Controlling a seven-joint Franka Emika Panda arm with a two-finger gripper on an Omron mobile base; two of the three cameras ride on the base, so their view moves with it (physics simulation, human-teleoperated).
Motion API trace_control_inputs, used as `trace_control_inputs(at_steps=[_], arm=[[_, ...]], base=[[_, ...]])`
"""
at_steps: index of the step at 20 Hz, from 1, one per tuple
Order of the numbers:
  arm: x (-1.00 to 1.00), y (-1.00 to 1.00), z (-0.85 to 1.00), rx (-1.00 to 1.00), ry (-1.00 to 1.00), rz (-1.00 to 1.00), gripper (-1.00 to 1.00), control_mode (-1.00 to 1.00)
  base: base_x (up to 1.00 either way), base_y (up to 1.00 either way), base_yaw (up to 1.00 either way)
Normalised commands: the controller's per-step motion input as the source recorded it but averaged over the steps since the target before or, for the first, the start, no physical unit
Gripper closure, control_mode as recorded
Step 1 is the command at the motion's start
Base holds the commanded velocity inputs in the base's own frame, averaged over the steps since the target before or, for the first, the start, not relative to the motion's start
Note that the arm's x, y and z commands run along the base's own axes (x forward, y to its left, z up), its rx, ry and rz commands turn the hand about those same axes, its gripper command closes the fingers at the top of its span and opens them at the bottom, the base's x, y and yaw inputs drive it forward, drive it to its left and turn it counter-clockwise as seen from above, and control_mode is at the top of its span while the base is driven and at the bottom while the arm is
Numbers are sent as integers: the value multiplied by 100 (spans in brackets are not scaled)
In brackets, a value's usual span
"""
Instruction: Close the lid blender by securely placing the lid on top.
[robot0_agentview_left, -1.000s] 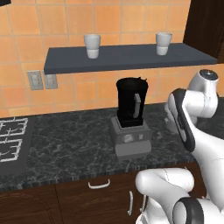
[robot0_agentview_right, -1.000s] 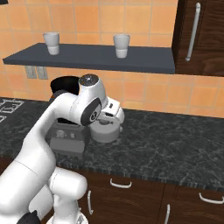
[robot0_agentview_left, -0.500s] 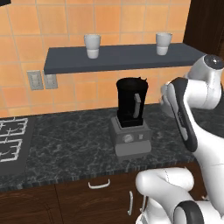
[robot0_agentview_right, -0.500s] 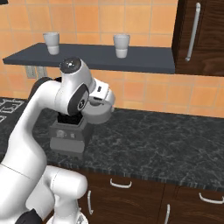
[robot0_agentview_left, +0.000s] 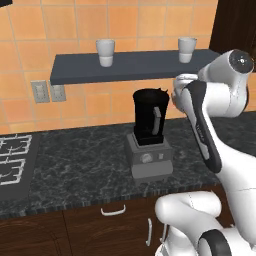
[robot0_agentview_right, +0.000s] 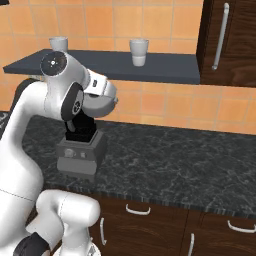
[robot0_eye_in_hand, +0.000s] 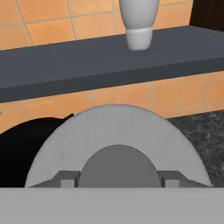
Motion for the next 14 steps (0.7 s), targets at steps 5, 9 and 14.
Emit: trace_control_inputs(at_steps=[5, 9, 14], arm=[[30, 67, 80, 0, -8, 0, 100, -100], [46, 49, 14, 0, 0, 0, 100, -100], [51, 42, 4, -1, 4, 0, 100, -100]], base=[[0, 0, 0], [0, 0, 0], [0, 0, 0]])
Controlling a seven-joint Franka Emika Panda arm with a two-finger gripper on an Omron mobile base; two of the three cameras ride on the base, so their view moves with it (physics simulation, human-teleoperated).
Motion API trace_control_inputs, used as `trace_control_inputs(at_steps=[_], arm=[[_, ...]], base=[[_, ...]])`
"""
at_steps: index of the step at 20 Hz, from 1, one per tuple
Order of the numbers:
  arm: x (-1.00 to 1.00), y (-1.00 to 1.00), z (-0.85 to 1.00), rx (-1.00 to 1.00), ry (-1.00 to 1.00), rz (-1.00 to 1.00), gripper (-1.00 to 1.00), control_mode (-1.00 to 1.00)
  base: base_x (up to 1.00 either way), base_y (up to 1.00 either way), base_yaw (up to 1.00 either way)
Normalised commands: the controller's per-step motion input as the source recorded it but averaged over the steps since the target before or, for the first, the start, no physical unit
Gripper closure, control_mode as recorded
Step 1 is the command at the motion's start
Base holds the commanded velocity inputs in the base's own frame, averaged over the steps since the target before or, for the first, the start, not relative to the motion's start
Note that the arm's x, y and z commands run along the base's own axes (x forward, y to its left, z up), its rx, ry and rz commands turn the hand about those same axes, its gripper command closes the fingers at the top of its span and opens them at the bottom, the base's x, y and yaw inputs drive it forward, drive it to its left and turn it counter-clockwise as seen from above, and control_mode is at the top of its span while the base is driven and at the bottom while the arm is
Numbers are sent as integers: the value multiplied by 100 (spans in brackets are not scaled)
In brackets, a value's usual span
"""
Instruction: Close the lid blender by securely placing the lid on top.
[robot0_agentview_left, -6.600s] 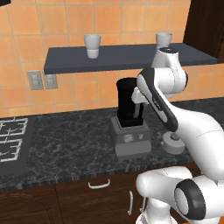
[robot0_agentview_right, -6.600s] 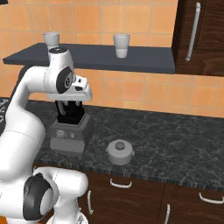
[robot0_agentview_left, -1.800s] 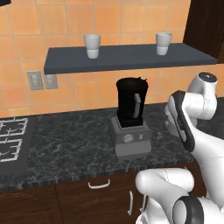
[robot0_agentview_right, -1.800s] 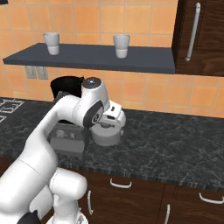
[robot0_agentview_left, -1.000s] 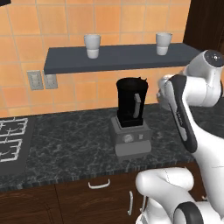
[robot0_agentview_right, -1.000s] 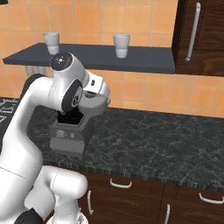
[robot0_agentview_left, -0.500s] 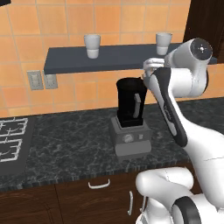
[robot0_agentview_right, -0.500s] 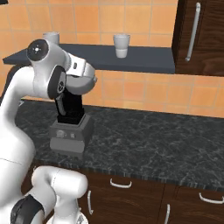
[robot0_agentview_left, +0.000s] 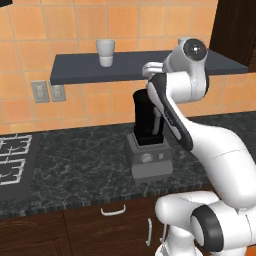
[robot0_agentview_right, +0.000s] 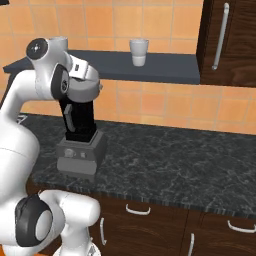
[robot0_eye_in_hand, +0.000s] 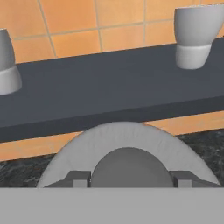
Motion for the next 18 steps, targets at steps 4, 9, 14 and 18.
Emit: trace_control_inputs(at_steps=[4, 9, 14, 18], arm=[[44, 45, 8, -2, 9, 0, 100, -100], [20, 40, 11, 0, 1, 0, 100, -100], [22, 1, 0, 0, -2, 0, 100, -100], [28, -1, 0, 0, -1, 0, 100, -100]], base=[[0, 0, 0], [0, 0, 0], [0, 0, 0], [0, 0, 0]])
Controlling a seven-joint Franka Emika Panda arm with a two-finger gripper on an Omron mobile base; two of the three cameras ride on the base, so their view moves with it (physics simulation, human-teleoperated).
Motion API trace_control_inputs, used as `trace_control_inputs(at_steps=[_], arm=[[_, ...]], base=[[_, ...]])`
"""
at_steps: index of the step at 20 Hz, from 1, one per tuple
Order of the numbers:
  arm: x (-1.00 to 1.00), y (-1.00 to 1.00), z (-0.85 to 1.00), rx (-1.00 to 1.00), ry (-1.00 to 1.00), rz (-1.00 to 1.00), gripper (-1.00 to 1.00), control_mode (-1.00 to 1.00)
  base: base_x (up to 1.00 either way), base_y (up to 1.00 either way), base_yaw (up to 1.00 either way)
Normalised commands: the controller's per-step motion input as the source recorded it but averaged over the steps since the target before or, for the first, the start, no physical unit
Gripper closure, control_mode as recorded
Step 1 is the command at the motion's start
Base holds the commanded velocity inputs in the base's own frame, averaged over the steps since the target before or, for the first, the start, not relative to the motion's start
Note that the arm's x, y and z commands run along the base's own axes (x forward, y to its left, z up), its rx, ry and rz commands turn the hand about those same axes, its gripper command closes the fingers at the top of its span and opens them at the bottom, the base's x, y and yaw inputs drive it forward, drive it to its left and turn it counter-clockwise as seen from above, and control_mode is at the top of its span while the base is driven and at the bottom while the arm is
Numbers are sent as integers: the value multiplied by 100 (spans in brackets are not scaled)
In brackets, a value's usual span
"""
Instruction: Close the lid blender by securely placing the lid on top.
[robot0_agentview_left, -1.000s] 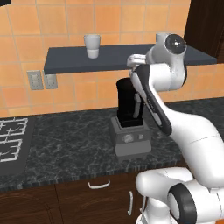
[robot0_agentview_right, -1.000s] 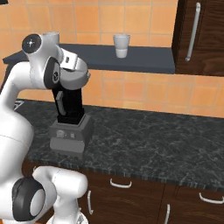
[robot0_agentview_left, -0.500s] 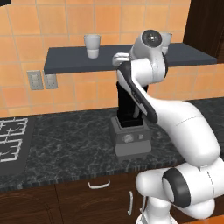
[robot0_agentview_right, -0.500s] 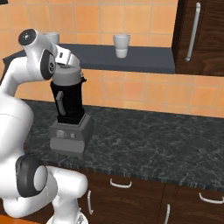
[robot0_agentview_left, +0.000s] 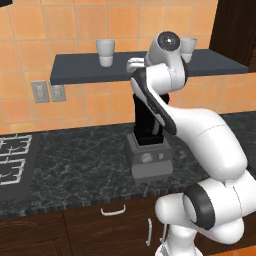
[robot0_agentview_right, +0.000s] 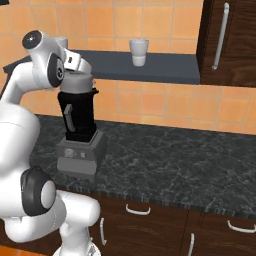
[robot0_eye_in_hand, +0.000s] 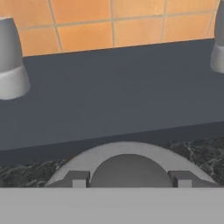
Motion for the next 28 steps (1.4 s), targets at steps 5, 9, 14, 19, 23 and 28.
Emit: trace_control_inputs(at_steps=[5, 9, 14, 19, 23, 28], arm=[[-3, -1, -9, 0, -10, 0, 100, -100], [-50, 0, -23, 0, -15, 0, 100, -100], [-12, 1, 7, 0, -2, 0, 100, -100], [5, 2, 45, 0, 4, 0, 100, -100], [0, 6, 31, -4, 12, 0, 100, -100], [-3, 8, -23, -4, 11, 0, 100, -100]], base=[[0, 0, 0], [0, 0, 0], [0, 0, 0], [0, 0, 0], [0, 0, 0], [0, 0, 0]])
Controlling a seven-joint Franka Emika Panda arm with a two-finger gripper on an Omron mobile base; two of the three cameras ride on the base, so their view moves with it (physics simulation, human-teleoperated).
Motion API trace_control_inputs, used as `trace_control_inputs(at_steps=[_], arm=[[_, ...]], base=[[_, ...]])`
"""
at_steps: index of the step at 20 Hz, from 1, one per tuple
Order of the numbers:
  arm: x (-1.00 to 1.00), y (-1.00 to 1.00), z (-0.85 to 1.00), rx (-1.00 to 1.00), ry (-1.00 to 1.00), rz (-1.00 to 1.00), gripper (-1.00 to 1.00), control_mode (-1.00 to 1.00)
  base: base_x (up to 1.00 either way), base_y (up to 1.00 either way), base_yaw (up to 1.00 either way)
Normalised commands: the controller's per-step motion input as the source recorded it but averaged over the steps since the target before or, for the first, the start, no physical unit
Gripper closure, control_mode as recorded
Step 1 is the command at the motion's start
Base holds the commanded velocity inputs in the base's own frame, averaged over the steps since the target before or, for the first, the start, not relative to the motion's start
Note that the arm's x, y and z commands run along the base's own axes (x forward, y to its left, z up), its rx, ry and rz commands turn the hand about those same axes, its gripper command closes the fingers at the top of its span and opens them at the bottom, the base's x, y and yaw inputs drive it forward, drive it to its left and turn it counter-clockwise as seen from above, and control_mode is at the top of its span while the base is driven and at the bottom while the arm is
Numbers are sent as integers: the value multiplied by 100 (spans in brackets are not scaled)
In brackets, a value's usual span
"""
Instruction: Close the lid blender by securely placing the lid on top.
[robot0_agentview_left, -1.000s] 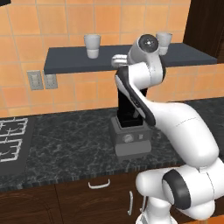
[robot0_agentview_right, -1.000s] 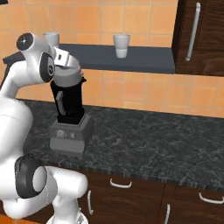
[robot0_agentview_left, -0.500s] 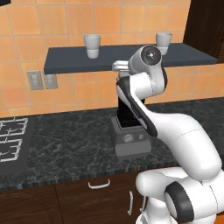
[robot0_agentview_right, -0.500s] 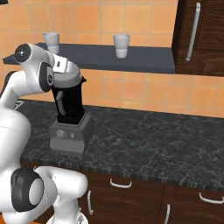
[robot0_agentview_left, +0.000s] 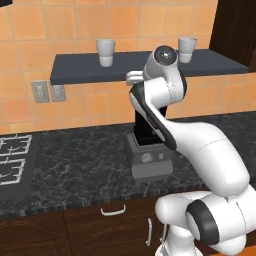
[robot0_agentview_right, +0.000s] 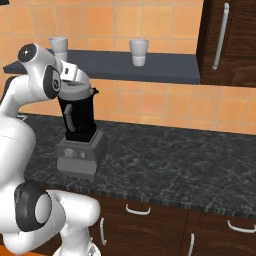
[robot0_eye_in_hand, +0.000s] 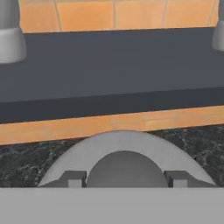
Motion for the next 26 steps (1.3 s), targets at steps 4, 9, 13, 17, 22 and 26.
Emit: trace_control_inputs(at_steps=[4, 9, 13, 17, 22, 26], arm=[[-16, 0, -51, 0, 0, 0, 100, -100], [-12, 0, -20, 0, -3, 0, -100, -100], [0, 1, 34, 0, -9, 0, -100, -100], [0, 0, 81, 0, -14, 0, -100, -100], [-40, -34, 30, 3, -8, -6, -100, -100], [-92, -98, -52, 16, 0, -17, -100, -100]], base=[[0, 0, 0], [0, 0, 0], [0, 0, 0], [0, 0, 0], [0, 0, 0], [0, 0, 0]])
